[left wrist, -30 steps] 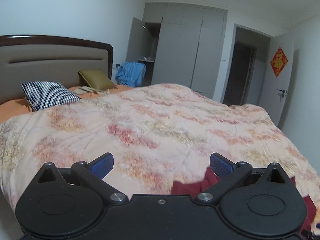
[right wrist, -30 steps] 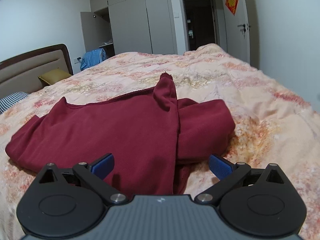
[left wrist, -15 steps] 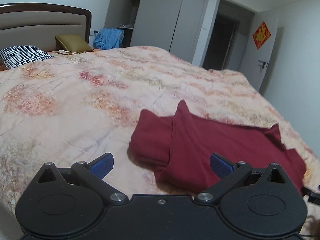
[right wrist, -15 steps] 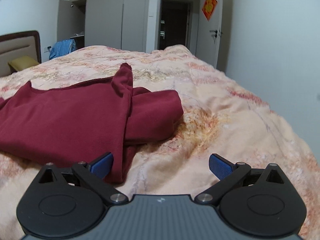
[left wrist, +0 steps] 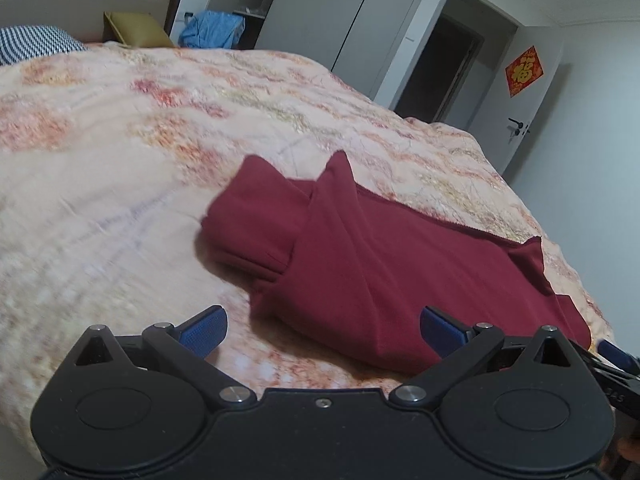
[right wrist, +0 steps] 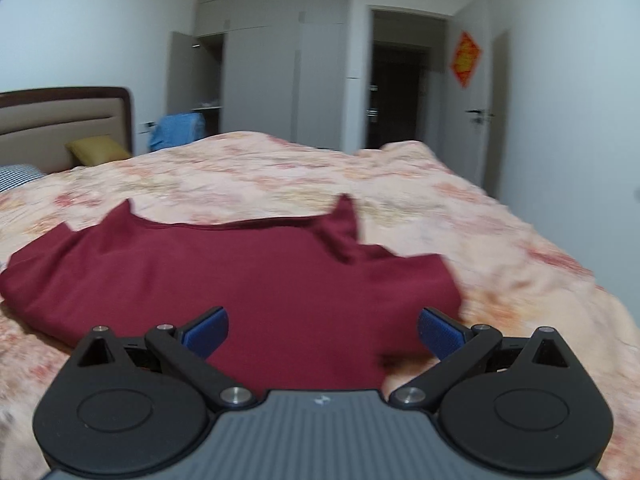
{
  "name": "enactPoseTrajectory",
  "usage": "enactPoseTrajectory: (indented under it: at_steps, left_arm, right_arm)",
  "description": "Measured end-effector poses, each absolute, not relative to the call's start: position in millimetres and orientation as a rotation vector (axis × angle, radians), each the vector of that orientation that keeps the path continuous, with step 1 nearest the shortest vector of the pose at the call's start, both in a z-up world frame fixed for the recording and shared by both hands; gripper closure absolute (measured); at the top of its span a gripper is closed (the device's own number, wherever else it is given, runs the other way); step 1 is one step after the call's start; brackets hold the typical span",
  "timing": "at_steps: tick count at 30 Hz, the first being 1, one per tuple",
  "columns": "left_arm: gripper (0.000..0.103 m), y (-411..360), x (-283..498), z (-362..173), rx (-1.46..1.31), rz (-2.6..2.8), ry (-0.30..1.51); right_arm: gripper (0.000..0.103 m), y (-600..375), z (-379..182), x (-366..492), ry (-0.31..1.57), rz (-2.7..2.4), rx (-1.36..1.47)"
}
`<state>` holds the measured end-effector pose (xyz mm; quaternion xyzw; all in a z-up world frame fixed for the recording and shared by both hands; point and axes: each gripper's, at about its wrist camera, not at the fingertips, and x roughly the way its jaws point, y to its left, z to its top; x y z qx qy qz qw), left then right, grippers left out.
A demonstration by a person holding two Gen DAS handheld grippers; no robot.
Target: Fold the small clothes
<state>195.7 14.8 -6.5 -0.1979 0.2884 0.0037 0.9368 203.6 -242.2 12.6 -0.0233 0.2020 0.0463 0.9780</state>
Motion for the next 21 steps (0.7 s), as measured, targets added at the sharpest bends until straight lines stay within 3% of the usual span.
enactPoseTrajectory:
  at_steps: [11, 21]
  left_arm:
    - [0.001, 23.0, 202.1, -23.8, -0.528, 0.035, 0.612]
    - [0.001, 18.8, 210.6, -34.1, -0.536, 0.073, 0.605]
  right_arm:
    - [0.0, -169.1, -0.2, 238.4, 0.403, 0.255, -0.149]
    - [0.0, -172.6, -32.8, 238.1, 0.441, 0.271, -0.071]
